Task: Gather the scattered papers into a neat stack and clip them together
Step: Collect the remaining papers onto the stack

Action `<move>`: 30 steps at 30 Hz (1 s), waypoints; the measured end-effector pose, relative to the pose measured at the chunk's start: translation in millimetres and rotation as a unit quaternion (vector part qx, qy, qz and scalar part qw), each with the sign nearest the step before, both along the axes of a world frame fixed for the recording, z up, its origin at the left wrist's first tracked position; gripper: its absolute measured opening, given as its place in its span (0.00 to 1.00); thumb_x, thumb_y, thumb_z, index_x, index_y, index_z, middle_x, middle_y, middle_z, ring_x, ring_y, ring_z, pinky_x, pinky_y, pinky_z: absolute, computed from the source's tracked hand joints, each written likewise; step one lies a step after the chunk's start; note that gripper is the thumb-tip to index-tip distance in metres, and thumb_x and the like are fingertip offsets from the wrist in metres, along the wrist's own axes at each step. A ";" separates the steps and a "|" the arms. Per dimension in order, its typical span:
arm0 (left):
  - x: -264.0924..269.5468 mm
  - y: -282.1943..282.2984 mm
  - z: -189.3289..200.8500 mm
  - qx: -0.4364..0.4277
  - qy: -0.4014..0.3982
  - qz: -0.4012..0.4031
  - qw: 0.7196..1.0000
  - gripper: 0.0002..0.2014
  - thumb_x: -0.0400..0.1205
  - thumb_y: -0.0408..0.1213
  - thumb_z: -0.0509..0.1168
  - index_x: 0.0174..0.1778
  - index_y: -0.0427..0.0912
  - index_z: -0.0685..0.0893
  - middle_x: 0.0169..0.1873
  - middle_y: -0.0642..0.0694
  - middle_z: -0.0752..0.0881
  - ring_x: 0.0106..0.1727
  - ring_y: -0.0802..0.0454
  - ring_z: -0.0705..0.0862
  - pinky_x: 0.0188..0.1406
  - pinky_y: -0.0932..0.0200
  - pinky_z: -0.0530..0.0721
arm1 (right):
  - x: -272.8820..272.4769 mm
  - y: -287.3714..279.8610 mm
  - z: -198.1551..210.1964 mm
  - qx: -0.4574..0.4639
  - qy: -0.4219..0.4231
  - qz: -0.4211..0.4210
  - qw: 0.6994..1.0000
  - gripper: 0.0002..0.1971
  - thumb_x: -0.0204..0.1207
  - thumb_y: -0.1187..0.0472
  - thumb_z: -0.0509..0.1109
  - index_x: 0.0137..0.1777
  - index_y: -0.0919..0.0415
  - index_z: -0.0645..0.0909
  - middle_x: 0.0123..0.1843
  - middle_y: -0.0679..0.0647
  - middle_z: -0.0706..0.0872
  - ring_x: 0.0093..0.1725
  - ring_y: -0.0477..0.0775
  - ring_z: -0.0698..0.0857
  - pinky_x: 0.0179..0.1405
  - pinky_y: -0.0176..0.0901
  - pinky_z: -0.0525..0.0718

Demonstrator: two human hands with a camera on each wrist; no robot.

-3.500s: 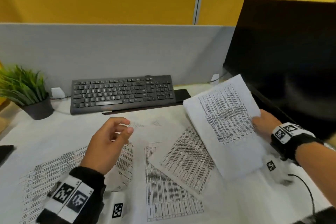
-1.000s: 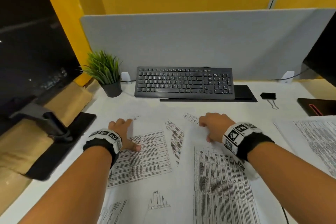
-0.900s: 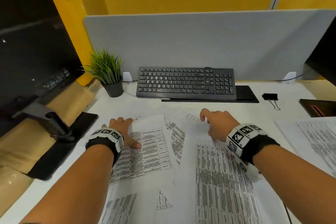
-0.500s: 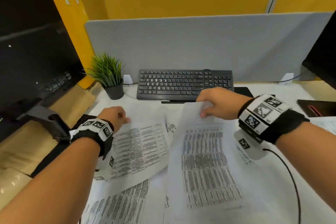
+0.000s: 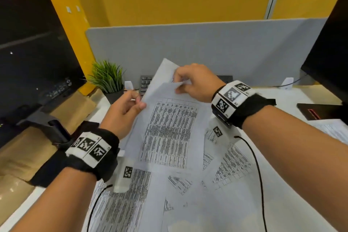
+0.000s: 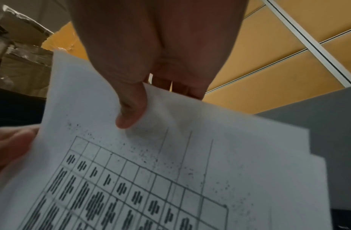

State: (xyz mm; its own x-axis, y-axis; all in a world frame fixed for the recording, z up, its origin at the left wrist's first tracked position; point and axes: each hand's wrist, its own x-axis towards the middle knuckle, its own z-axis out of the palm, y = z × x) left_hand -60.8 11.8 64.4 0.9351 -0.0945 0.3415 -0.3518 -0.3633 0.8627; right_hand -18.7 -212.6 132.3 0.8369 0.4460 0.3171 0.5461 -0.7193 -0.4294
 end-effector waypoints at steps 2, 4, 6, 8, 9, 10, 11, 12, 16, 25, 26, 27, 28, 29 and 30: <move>-8.0 -5.5 -0.7 -0.031 0.015 -0.016 0.999 0.22 0.66 0.61 0.73 0.48 0.54 0.76 0.40 0.59 0.89 0.42 0.68 0.85 0.41 0.66 0.83 | -4.3 0.0 4.9 0.034 0.006 -0.004 0.999 0.11 0.70 0.68 0.74 0.36 0.52 0.78 0.40 0.47 0.86 0.48 0.51 0.84 0.46 0.38 0.75; -13.1 -10.6 -4.8 -0.026 0.016 -0.010 0.999 0.31 0.60 0.57 0.79 0.55 0.56 0.75 0.48 0.59 0.85 0.47 0.73 0.84 0.43 0.74 0.80 | -8.4 1.2 10.3 0.059 -0.006 -0.012 0.998 0.13 0.69 0.69 0.72 0.33 0.48 0.78 0.36 0.44 0.87 0.46 0.49 0.85 0.52 0.44 0.77; -14.6 -12.5 -9.7 -0.005 0.020 0.026 0.999 0.25 0.64 0.46 0.78 0.56 0.55 0.78 0.51 0.56 0.86 0.50 0.67 0.86 0.47 0.65 0.83 | -13.7 5.4 14.8 0.077 -0.039 -0.004 0.996 0.12 0.68 0.66 0.71 0.32 0.47 0.78 0.36 0.43 0.89 0.51 0.52 0.87 0.64 0.57 0.74; -14.8 -11.5 -10.0 -0.002 0.012 0.081 0.997 0.16 0.71 0.41 0.75 0.53 0.51 0.83 0.49 0.48 0.89 0.53 0.51 0.87 0.52 0.51 0.84 | -17.7 12.0 18.3 0.077 -0.076 0.004 0.994 0.06 0.70 0.63 0.72 0.38 0.50 0.82 0.40 0.43 0.89 0.53 0.50 0.85 0.66 0.52 0.65; -14.5 -9.4 -9.3 0.000 -0.001 0.106 0.994 0.11 0.74 0.38 0.73 0.50 0.50 0.84 0.47 0.46 0.89 0.52 0.46 0.86 0.53 0.49 0.83 | -19.9 15.3 20.4 0.078 -0.102 0.004 0.992 0.05 0.71 0.62 0.71 0.42 0.50 0.83 0.43 0.42 0.87 0.54 0.49 0.84 0.63 0.49 0.62; -14.4 -6.5 -8.1 0.000 -0.012 0.130 0.991 0.07 0.76 0.36 0.72 0.47 0.52 0.84 0.46 0.44 0.88 0.51 0.44 0.85 0.52 0.49 0.82 | -21.1 17.8 21.8 0.083 -0.136 -0.004 0.987 0.06 0.72 0.61 0.71 0.46 0.49 0.83 0.46 0.40 0.84 0.56 0.48 0.82 0.61 0.49 0.62; -14.5 -2.2 -6.4 -0.008 -0.021 0.155 0.988 0.07 0.77 0.35 0.71 0.44 0.53 0.83 0.44 0.44 0.87 0.49 0.44 0.84 0.50 0.50 0.81 | -20.7 19.2 22.1 0.096 -0.166 -0.022 0.981 0.08 0.72 0.59 0.71 0.50 0.48 0.82 0.49 0.40 0.80 0.57 0.48 0.79 0.60 0.49 0.63; -15.6 4.7 -5.0 -0.023 -0.027 0.182 0.983 0.07 0.78 0.34 0.70 0.44 0.53 0.83 0.42 0.46 0.86 0.48 0.45 0.83 0.46 0.53 0.80 | -19.0 19.7 21.3 0.119 -0.184 -0.044 0.975 0.11 0.72 0.57 0.72 0.54 0.47 0.80 0.52 0.41 0.79 0.59 0.48 0.78 0.62 0.51 0.66; -21.7 49.8 -5.2 -0.057 -0.017 0.296 0.953 0.14 0.75 0.36 0.73 0.56 0.40 0.85 0.46 0.43 0.86 0.48 0.45 0.83 0.47 0.57 0.75 | -1.6 18.6 -2.1 0.117 -0.065 -0.125 0.983 0.14 0.73 0.60 0.71 0.59 0.51 0.77 0.58 0.50 0.80 0.58 0.53 0.79 0.62 0.56 0.78; -59.7 107.6 -11.0 -0.055 -0.002 0.374 0.926 0.19 0.74 0.35 0.73 0.61 0.40 0.83 0.49 0.46 0.85 0.51 0.46 0.84 0.52 0.53 0.77 | 6.8 91.9 -131.1 -0.205 0.234 -0.019 0.950 0.38 0.70 0.42 0.73 0.77 0.54 0.65 0.72 0.57 0.72 0.70 0.61 0.74 0.67 0.52 0.75; -62.9 110.3 -12.0 -0.055 0.002 0.377 0.925 0.19 0.74 0.35 0.73 0.62 0.40 0.83 0.49 0.46 0.85 0.51 0.46 0.84 0.52 0.52 0.77 | 8.9 98.2 -141.2 -0.221 0.235 -0.012 0.946 0.41 0.68 0.40 0.74 0.78 0.54 0.62 0.73 0.57 0.71 0.71 0.61 0.73 0.69 0.55 0.74; -65.4 113.3 -13.5 -0.056 0.004 0.379 0.924 0.19 0.75 0.35 0.73 0.62 0.40 0.82 0.49 0.46 0.85 0.51 0.46 0.83 0.52 0.51 0.77 | 11.0 102.2 -149.2 -0.242 0.228 -0.006 0.943 0.44 0.65 0.40 0.76 0.78 0.53 0.61 0.72 0.57 0.71 0.72 0.62 0.73 0.69 0.58 0.74; -67.5 116.5 -15.4 -0.055 0.004 0.384 0.922 0.19 0.75 0.36 0.73 0.62 0.40 0.82 0.49 0.46 0.85 0.50 0.46 0.82 0.51 0.51 0.76 | 12.9 103.7 -154.6 -0.260 0.216 -0.003 0.941 0.46 0.63 0.40 0.77 0.78 0.53 0.61 0.71 0.57 0.72 0.71 0.63 0.72 0.68 0.60 0.74; -69.1 120.0 -17.1 -0.052 0.007 0.389 0.920 0.19 0.75 0.36 0.73 0.62 0.40 0.82 0.48 0.46 0.84 0.49 0.46 0.82 0.51 0.51 0.76 | 15.7 104.1 -158.0 -0.275 0.204 -0.004 0.940 0.47 0.61 0.41 0.78 0.78 0.52 0.60 0.70 0.57 0.72 0.71 0.63 0.73 0.68 0.60 0.74; -70.3 124.0 -19.0 -0.050 0.010 0.395 0.917 0.19 0.75 0.37 0.73 0.62 0.41 0.82 0.48 0.46 0.85 0.49 0.46 0.82 0.50 0.50 0.76 | 19.1 103.0 -158.8 -0.284 0.200 -0.008 0.938 0.48 0.61 0.42 0.79 0.78 0.52 0.60 0.70 0.57 0.73 0.70 0.64 0.74 0.67 0.60 0.75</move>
